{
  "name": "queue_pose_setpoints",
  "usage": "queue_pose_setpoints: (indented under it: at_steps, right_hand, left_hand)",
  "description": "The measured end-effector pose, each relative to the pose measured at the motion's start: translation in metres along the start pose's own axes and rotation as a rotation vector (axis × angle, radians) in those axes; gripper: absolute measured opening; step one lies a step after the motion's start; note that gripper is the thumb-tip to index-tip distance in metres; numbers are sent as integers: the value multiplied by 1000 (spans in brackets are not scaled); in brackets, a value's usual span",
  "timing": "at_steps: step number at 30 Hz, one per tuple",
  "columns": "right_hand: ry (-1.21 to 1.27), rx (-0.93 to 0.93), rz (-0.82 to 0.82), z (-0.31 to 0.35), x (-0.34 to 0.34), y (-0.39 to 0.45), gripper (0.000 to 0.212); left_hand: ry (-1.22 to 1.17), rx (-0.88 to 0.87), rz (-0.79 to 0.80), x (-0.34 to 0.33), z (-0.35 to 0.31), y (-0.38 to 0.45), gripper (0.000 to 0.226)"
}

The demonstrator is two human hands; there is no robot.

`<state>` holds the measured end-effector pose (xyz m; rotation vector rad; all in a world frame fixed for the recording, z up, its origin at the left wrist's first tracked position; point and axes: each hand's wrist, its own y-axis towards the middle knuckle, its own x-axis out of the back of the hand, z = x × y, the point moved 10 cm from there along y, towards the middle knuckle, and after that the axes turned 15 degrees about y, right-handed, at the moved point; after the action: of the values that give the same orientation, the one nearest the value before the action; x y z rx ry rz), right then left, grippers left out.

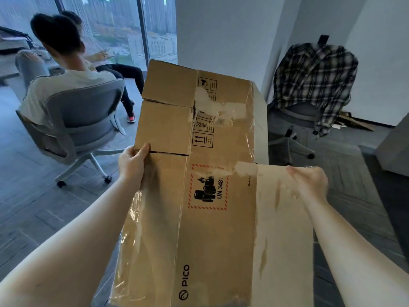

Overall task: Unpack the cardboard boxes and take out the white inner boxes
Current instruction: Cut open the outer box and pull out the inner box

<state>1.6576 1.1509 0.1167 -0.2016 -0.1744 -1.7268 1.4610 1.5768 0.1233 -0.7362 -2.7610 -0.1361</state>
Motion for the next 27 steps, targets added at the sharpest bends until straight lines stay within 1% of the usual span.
queue_pose_setpoints:
  at_steps: [3,6,9,12,16,19,20,23,25,27]
  right_hand:
    - [8,-42,-37,-12,-47,26,31]
    - [7,-87,-96,-23,-94,53,49]
    - [51,-128,-154,-30,-135,77,59]
    - [61,-171,-194,-39,-162,93,49]
    - [45,-233,-278,-73,-186,126,50]
    - [14,-268,-318,-104,-208,155,48]
    - [8,-281,-316,-117,-216,167,45]
    - [-6,-326,-335,-156,-239,201,27]
    - [-22,-334,-349,-180,-250,220,25]
    - [-68,-341,-381,-201,-256,236,17]
  left_hand:
    - [39,-6,53,-30,13,71,34]
    - [79,-12,133,-68,19,141,37]
    - [114,6,189,-101,30,203,39]
    - [144,25,257,-138,45,246,37]
    - [175,53,335,-199,70,291,34]
    - [182,102,390,-249,103,323,33]
    - [188,112,406,-267,116,333,33]
    - [236,121,450,-321,151,359,33]
    - [261,123,472,-354,175,374,34]
    - [290,146,508,-385,205,385,35]
